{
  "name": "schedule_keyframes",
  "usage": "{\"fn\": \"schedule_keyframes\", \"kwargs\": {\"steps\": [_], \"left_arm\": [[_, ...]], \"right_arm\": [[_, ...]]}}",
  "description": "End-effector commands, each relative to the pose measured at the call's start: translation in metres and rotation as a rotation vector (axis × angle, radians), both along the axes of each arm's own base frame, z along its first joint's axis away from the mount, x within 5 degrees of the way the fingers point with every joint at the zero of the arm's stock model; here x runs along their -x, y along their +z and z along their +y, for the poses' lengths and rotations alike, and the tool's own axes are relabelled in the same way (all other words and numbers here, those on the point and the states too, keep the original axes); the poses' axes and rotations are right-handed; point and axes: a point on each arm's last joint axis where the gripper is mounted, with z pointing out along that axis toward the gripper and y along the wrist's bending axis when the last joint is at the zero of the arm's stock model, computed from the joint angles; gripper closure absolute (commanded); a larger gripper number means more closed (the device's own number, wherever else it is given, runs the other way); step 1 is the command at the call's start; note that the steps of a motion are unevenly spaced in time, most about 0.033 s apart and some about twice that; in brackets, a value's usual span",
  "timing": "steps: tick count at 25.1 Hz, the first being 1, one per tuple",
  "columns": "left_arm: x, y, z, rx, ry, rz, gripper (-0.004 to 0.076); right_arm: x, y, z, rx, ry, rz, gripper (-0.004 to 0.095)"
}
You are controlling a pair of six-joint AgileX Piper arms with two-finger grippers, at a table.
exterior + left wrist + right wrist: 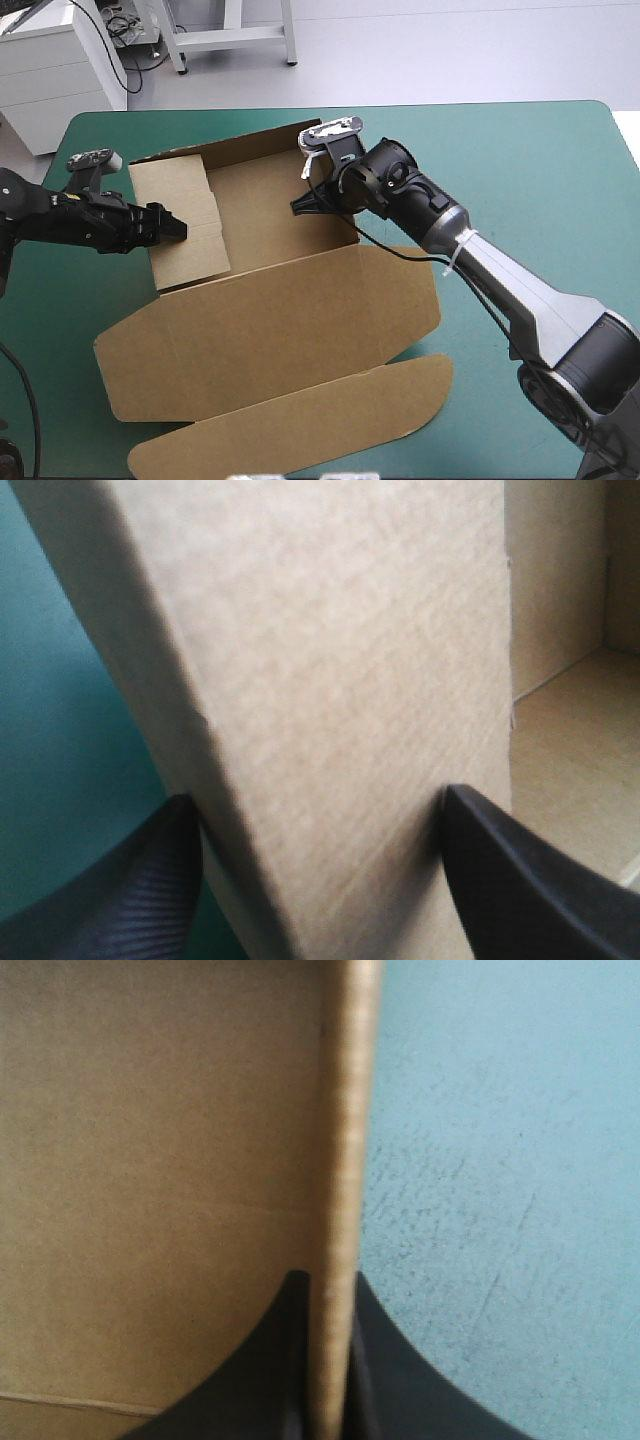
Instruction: Fold the box
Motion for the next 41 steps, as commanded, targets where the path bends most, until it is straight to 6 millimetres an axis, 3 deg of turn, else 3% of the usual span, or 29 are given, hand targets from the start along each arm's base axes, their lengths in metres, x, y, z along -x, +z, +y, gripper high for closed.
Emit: {"fn": "schedule_keyframes", "kwargs": {"steps": [1,9,12,13,14,16,18,22,24,27,32,36,41], "left_arm": [[0.007,0.019,-0.008,0.075,0.029,-0.047,0.0301],[0.004,0.014,0.004,0.008,0.196,0.004,0.0349],[0.004,0.013,0.005,0.015,0.236,0.019,0.0466],[0.004,0.013,0.005,0.017,0.240,0.021,0.0526],[0.003,0.013,0.005,0.019,0.240,0.025,0.0653],[0.003,0.012,0.003,0.010,0.230,0.025,0.0730],[0.003,0.012,-0.002,-0.015,0.212,0.016,0.0731],[-0.001,0.014,-0.033,-0.063,0.121,-0.070,0.0731],[-0.004,0.017,-0.053,-0.074,0.094,-0.145,0.0731],[-0.009,0.017,-0.064,-0.053,0.093,-0.170,0.0731],[-0.039,0.007,-0.089,-0.105,-0.004,-0.097,0.0731],[-0.058,-0.007,-0.111,-0.187,-0.045,-0.044,0.0731],[-0.079,-0.040,-0.128,-0.268,-0.079,0.047,0.0731]], "right_arm": [[0.018,0.038,0.009,-0.166,0.060,-0.110,0.0916],[0.019,0.037,0.009,-0.172,0.051,-0.085,0.0917],[0.020,0.037,0.009,-0.174,0.048,-0.080,0.0917],[0.020,0.037,0.009,-0.176,0.046,-0.079,0.0917],[0.020,0.038,0.008,-0.178,0.038,-0.071,0.0917],[0.021,0.040,0.007,-0.175,0.032,-0.066,0.0917],[0.021,0.042,0.005,-0.168,0.020,-0.061,0.0917],[0.016,0.037,-0.007,-0.120,-0.021,-0.013,0.0917],[0.009,0.034,-0.023,-0.063,-0.054,0.025,0.0919],[0.003,0.030,-0.041,-0.011,-0.101,0.085,0.0918],[-0.005,0.023,-0.064,0.074,-0.143,0.156,0.0927],[-0.007,0.015,-0.068,0.041,-0.135,0.221,0.0927],[-0.019,-0.010,-0.078,0.046,-0.165,0.313,0.0927]]}}
